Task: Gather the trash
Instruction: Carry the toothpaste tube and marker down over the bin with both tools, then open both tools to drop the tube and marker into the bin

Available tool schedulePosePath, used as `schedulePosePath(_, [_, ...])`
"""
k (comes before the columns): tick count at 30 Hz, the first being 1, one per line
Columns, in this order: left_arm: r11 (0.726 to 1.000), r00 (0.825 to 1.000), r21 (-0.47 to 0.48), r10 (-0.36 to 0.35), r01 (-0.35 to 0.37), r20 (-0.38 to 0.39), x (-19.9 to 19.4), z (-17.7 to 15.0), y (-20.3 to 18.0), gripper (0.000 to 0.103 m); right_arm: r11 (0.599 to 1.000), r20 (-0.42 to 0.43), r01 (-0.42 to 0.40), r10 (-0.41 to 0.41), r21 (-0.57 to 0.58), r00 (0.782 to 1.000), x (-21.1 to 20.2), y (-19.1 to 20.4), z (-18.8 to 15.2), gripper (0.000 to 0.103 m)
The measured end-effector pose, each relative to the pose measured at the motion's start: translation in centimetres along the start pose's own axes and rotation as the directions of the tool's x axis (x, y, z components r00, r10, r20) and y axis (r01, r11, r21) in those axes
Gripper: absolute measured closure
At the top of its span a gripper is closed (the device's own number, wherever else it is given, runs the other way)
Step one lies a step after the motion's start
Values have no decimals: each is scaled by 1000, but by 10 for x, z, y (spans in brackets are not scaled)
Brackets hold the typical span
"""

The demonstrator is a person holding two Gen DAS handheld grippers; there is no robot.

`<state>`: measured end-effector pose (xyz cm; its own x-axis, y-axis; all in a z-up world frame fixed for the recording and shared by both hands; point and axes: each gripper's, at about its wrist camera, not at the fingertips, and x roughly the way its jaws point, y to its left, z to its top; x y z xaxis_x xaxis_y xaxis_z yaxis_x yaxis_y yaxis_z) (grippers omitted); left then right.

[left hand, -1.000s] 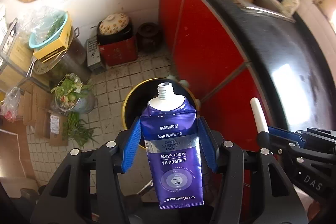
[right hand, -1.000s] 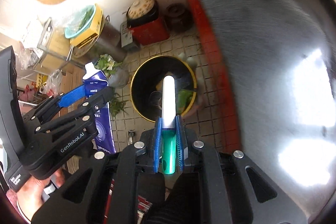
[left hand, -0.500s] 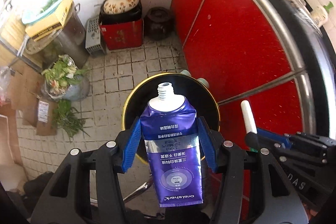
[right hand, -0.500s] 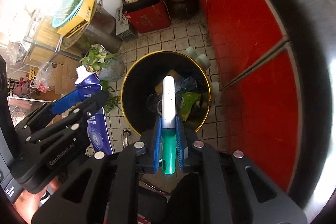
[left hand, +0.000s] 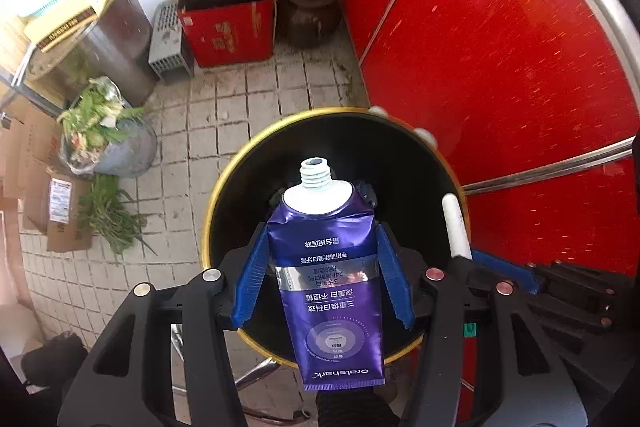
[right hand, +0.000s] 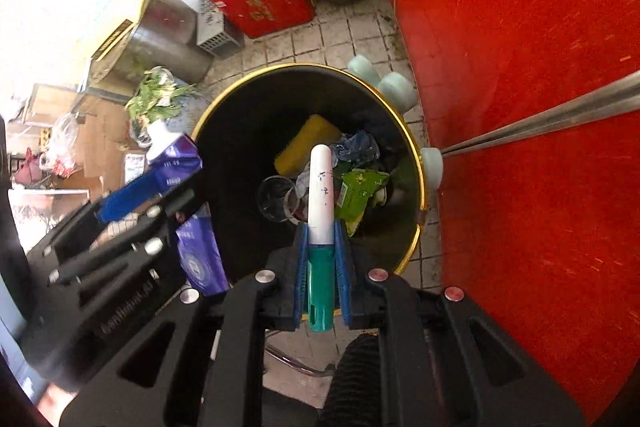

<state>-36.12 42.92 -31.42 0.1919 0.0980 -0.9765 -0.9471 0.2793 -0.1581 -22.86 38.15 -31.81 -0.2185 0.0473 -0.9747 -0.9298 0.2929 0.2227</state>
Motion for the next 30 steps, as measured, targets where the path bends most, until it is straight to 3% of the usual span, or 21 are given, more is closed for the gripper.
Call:
schedulePosePath(7, [1000, 1000, -7, -5, 5, -9, 33, -1, 13, 51, 1000, -24, 12, -11, 24, 1000, 50, -7, 11, 89])
schedulePosePath(13, [999, 1000, -34, 15, -15, 7, 43, 8, 27, 50, 1000, -37, 10, -10, 22, 999, 68, -8, 10, 89])
schedulePosePath(15, [998, 999, -59, 24, -23, 21, 40, 14, 33, 38, 1000, -44, 6, -5, 18, 999, 73, -6, 8, 89])
schedulePosePath(16, [997, 999, -70, 30, -27, 35, 37, 18, 35, 18, 1000, -54, 2, -1, 14, 999, 74, -5, 6, 88])
schedulePosePath(17, [996, 998, -74, 49, -45, 51, 33, 21, 35, 8, 1000, -64, -2, 3, 9, 998, 76, -4, 5, 86])
schedulePosePath(18, [996, 996, -71, 63, -58, 63, 30, 24, 34, 7, 1000, -79, -10, 10, 0, 997, 78, -2, 2, 69])
schedulePosePath(19, [997, 997, -68, 52, -48, 62, 27, 27, 33, 7, 1000, -77, -4, 3, -14, 997, 76, 1, 0, 34])
schedulePosePath(20, [997, 997, -69, 46, -42, 57, 25, 29, 33, 7, 1000, -59, 12, -13, -27, 998, 75, 3, -2, 20])
schedulePosePath(21, [997, 997, -71, 47, -43, 56, 23, 30, 32, 7, 999, -30, 31, -33, -43, 999, 70, 6, -5, 12])
schedulePosePath(25, [994, 997, -100, 50, -44, 59, 4, 26, 39, 7, 998, -5, 15, -15, -65, 1000, 55, 12, -14, 12])
schedulePosePath(30, [990, 994, -140, 47, -33, 100, -44, 19, 50, 7, 998, 74, -34, 38, -59, 997, 1, 22, -32, 12])
